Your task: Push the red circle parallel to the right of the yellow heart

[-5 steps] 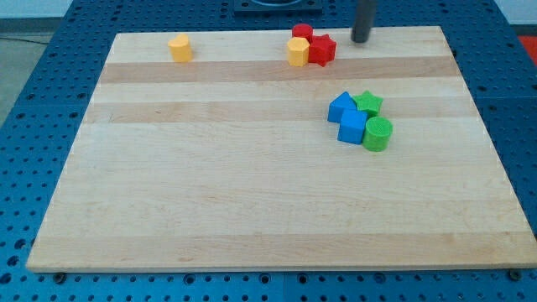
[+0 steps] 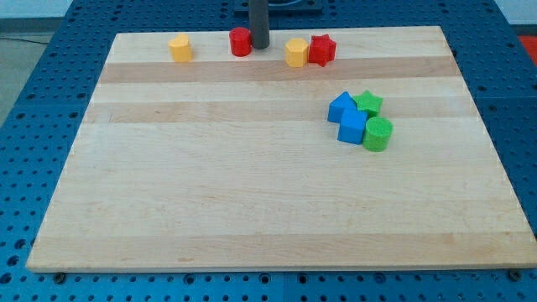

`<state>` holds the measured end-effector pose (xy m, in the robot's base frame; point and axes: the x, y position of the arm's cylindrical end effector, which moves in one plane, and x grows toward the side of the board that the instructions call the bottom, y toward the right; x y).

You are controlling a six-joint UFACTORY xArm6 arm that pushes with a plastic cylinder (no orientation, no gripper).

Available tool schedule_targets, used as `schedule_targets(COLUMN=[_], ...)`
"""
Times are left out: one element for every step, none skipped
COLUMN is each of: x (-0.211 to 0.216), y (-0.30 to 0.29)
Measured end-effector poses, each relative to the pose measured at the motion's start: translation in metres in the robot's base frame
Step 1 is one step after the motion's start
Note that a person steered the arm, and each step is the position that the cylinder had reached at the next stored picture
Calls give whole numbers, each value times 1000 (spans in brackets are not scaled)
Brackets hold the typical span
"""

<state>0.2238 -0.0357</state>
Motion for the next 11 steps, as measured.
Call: schedule_targets(x=[-16, -18, -17, -8, 3, 5, 15, 16, 16, 16, 22], y=[0, -6, -8, -8, -10, 0, 10, 8, 1, -8, -20])
